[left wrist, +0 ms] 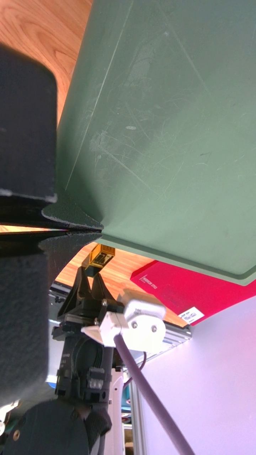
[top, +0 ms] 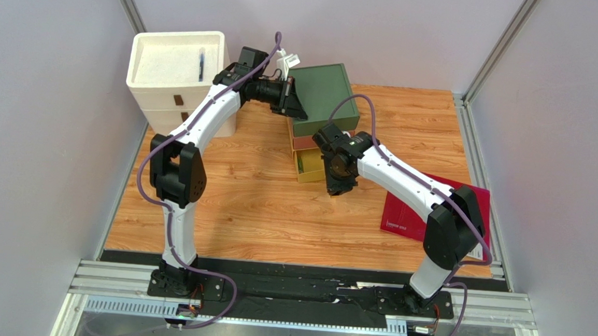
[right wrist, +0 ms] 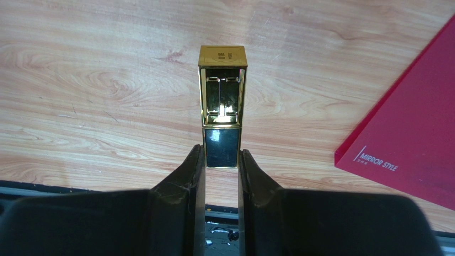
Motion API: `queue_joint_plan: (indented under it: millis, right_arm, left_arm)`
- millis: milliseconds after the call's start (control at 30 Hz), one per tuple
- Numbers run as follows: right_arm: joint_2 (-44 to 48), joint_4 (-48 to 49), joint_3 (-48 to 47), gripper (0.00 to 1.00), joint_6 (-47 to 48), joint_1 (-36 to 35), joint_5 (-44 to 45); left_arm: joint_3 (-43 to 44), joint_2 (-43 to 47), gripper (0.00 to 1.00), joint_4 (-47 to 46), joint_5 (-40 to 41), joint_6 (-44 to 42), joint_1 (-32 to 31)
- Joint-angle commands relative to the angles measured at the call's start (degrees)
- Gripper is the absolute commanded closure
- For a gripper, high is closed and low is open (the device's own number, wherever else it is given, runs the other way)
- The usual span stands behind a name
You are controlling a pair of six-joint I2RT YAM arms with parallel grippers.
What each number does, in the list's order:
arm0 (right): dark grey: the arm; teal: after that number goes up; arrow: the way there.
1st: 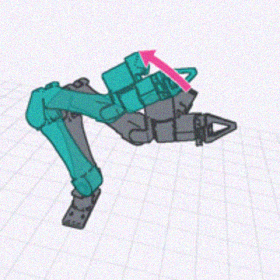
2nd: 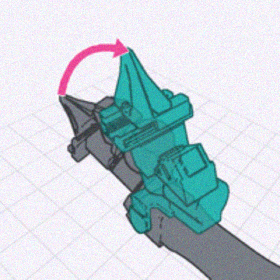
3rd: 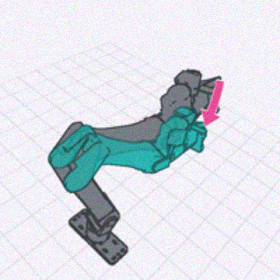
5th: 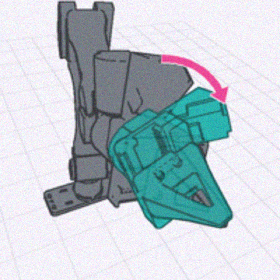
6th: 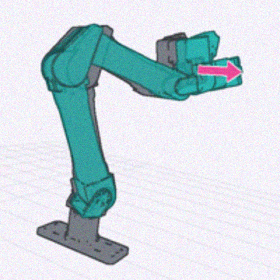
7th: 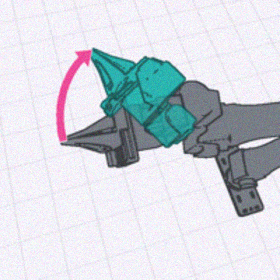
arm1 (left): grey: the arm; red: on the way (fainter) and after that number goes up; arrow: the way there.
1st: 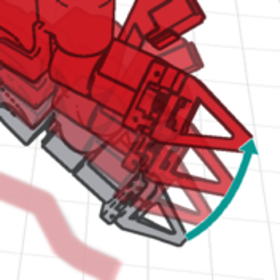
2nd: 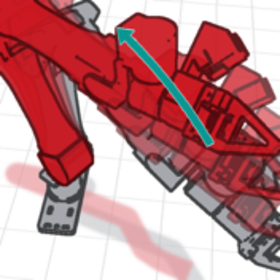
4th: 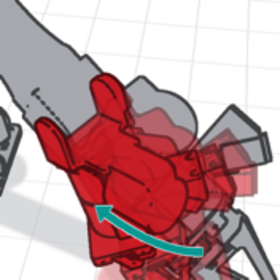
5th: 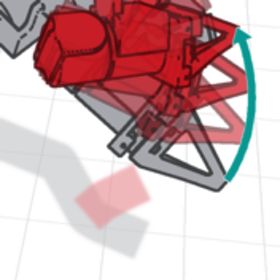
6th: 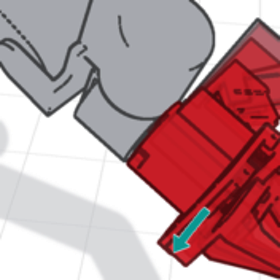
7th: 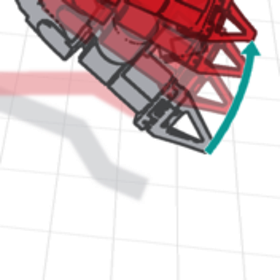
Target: Organize the makeup
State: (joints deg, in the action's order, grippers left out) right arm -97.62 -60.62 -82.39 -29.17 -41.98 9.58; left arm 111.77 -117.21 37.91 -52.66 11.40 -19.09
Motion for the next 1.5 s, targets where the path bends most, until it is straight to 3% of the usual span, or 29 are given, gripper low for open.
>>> queue_joint_plan:
  millis: [0, 400, 933, 1133, 1267, 1333, 1467]
  right_arm:
    - [-1.07, 0.33, -5.67, 1.00, 1.83, -0.12, 3.69]
    - [-14.78, -1.87, -23.25, 1.00, 4.99, 2.34, 7.64]
    - [-19.35, 2.26, -21.58, 1.00, 5.44, 2.43, 15.64]
    - [-21.55, 3.31, -22.11, 0.86, 4.56, 2.60, 13.71]
    - [-21.29, 4.63, -21.23, 0.71, 4.47, 2.69, 13.70]
    - [-21.20, 4.63, -21.15, 0.69, 4.21, 2.69, 14.14]
    - [-21.12, 4.81, -20.71, 0.53, 3.77, 2.60, 13.71]
  left_arm:
    - [-1.90, -3.29, 1.00, 9.20, 5.03, -3.05, -0.68]
    - [-0.76, -3.55, 1.00, 10.87, 5.55, -4.19, -0.60]
    - [-0.06, -3.64, 1.00, 12.10, 5.73, -5.42, 0.11]
    - [-0.06, -3.73, 1.00, 12.27, 5.73, -5.42, 0.28]
    - [-0.06, -3.64, 1.00, 12.45, 5.73, -5.60, 0.37]
    - [-0.06, -3.73, 1.00, 12.45, 5.82, -5.60, 0.37]
    - [-0.14, -3.73, 1.00, 12.45, 5.73, -5.51, 0.37]
